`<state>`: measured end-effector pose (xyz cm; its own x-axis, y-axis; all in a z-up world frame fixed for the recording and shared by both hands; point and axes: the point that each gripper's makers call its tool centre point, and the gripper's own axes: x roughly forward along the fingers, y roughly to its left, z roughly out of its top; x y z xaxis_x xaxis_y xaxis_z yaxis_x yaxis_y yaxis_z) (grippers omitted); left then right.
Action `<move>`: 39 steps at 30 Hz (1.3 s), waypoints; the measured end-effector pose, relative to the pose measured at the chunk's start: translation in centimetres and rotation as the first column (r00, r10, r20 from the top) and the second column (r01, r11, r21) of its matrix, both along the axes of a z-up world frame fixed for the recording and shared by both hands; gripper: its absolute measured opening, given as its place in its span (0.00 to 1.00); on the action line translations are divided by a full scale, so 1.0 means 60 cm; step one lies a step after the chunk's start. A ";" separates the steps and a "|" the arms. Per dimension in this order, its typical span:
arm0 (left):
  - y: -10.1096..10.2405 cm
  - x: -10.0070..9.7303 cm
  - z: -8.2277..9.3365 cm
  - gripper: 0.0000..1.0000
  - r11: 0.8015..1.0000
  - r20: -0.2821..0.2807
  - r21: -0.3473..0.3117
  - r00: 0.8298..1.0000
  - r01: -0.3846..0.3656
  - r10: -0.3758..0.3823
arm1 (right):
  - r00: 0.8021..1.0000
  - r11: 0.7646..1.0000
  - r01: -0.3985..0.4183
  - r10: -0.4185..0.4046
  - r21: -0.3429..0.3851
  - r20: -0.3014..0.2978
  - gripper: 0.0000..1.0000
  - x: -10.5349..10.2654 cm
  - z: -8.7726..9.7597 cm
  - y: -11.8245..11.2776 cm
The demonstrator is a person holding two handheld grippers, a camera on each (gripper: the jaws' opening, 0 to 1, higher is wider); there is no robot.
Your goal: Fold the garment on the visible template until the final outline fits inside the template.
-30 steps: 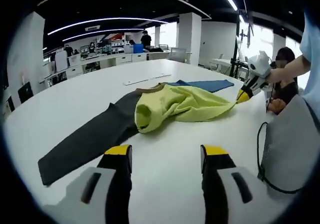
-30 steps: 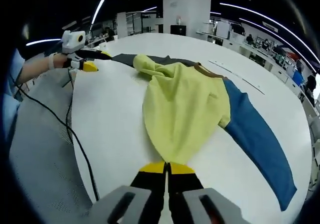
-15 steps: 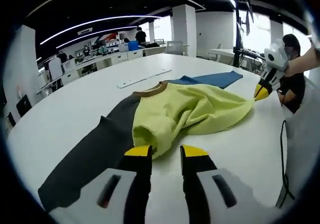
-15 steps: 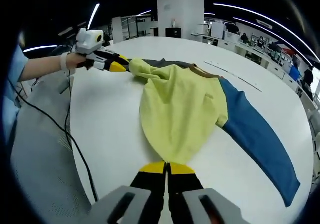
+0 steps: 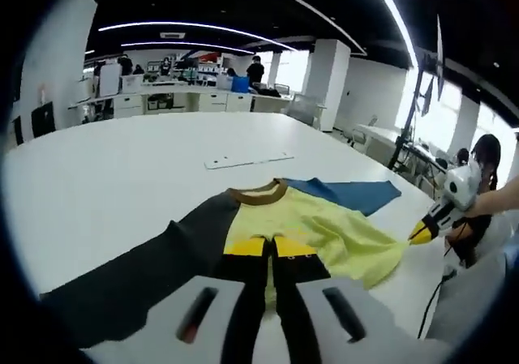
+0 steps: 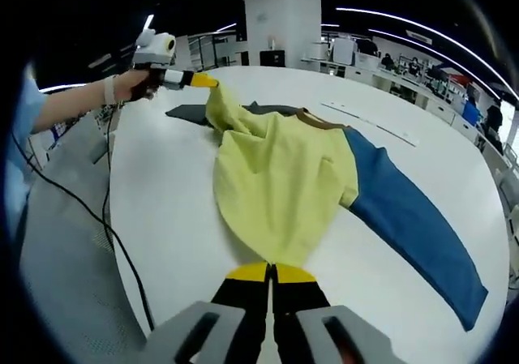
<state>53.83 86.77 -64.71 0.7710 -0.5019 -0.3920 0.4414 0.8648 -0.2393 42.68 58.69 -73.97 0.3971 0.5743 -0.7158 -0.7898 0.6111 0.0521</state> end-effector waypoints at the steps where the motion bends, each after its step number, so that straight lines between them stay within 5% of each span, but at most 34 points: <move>1: 0.004 0.010 -0.002 0.00 1.000 -0.012 -0.009 1.000 -0.008 0.008 | 1.000 1.000 0.005 -0.005 0.001 0.001 0.00 0.002 0.001 -0.002; 14: 0.002 0.101 -0.066 0.00 0.997 -0.081 0.077 0.996 -0.017 0.023 | 0.999 0.999 0.052 -0.052 -0.002 0.001 0.00 0.017 0.000 -0.030; 29: 0.002 0.107 -0.143 0.00 0.995 -0.158 0.094 0.986 -0.033 0.047 | 0.997 0.997 0.072 -0.072 -0.006 -0.010 0.00 0.017 -0.006 -0.034; 35: -0.011 0.098 -0.126 0.00 0.998 -0.121 0.055 0.993 0.007 0.000 | 0.997 0.997 0.073 -0.073 -0.009 -0.012 0.00 0.017 -0.008 -0.034; 39: -0.013 0.088 -0.108 0.18 0.994 -0.067 0.093 0.997 0.050 -0.044 | 0.997 0.997 0.071 -0.071 -0.013 -0.011 0.00 0.016 -0.010 -0.034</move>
<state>59.12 85.99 -71.20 0.7192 -0.4951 -0.4875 0.4682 0.8637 -0.1865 43.64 56.66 -74.55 0.4278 0.5364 -0.7275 -0.7440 0.6660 0.0535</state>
